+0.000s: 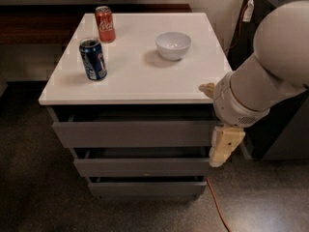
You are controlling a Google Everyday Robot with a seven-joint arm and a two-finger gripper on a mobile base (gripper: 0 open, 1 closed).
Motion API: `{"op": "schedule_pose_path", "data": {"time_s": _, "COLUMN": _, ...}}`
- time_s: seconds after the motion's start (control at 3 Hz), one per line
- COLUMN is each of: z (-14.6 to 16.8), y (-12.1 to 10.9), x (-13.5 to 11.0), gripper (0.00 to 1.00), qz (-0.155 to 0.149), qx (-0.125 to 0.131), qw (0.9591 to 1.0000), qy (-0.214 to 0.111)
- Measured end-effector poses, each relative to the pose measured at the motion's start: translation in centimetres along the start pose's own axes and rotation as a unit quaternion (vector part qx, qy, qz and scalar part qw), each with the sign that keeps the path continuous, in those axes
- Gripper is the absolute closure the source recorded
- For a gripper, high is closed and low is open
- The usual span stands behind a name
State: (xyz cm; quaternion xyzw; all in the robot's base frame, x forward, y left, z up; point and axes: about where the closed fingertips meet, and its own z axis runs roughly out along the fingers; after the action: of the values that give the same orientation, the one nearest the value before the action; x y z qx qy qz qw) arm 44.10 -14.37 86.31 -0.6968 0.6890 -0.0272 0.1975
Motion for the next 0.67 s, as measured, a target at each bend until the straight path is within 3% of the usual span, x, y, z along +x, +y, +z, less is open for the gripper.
{"op": "schedule_pose_path", "data": {"time_s": 0.33, "z": 2.66, "y": 0.43, "x": -0.86, "gripper": 0.0, "qz": -0.024, "qx": 0.001, "qw": 0.9997, "qy": 0.0}}
{"op": "schedule_pose_path", "data": {"time_s": 0.67, "z": 2.76, "y": 0.39, "x": -0.81, "gripper": 0.0, "qz": -0.023, "qx": 0.001, "qw": 0.9997, "qy": -0.002}}
